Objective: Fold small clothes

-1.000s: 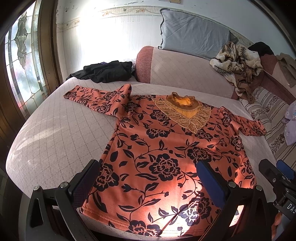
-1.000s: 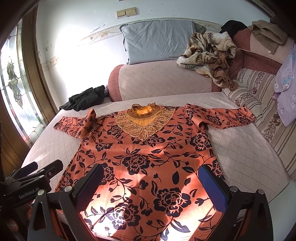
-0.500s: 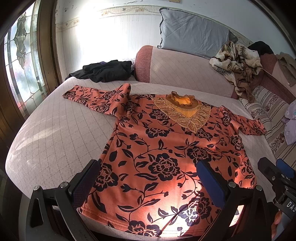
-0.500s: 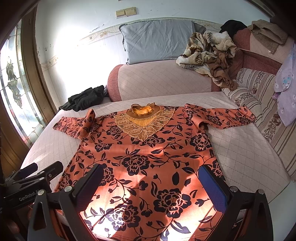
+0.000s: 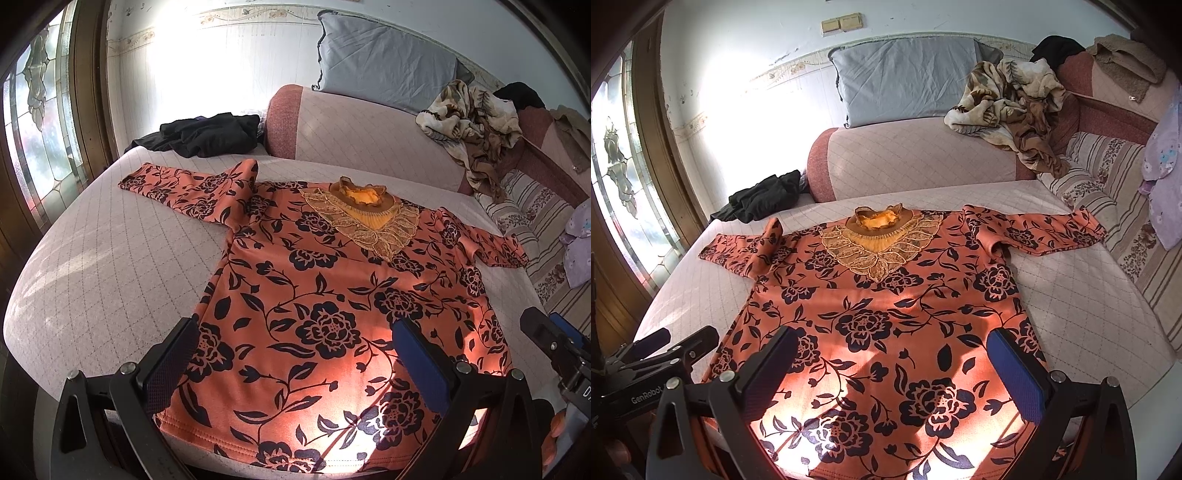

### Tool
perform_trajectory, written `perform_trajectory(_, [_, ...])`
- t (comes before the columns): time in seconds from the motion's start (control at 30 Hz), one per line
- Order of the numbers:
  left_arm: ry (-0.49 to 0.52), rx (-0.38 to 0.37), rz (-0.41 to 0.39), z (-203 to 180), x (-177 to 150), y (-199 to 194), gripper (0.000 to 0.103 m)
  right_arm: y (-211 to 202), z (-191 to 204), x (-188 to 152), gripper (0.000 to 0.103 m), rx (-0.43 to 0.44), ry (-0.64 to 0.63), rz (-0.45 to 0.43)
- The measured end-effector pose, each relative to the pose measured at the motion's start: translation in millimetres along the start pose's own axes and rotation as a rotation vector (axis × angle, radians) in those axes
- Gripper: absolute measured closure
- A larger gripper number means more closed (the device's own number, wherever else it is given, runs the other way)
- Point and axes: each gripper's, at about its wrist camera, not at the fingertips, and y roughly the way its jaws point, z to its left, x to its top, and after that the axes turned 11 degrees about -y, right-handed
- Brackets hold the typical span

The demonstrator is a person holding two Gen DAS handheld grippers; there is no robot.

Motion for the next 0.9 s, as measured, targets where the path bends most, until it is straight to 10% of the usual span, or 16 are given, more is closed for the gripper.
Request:
perform_trajectory(0.47, [-0.306, 0.272, 0.003, 164.9, 70.2, 86.7, 0.0, 83.4, -294.8, -34.9, 0.004, 0.164, 0.875, 0.034])
perform_trajectory(0.7, [-0.378, 0.377, -0.077, 199.7, 100.2, 125.5, 0.0, 143.6, -408.5, 1.4, 0.025, -0.051, 0.917, 0.005])
perform_trajectory(0.9, [-0.381, 0.462, 0.035, 217.5, 80.9, 171.3, 0.0, 203.7, -454.7, 25.8, 0.038, -0.218, 0.83, 0.091])
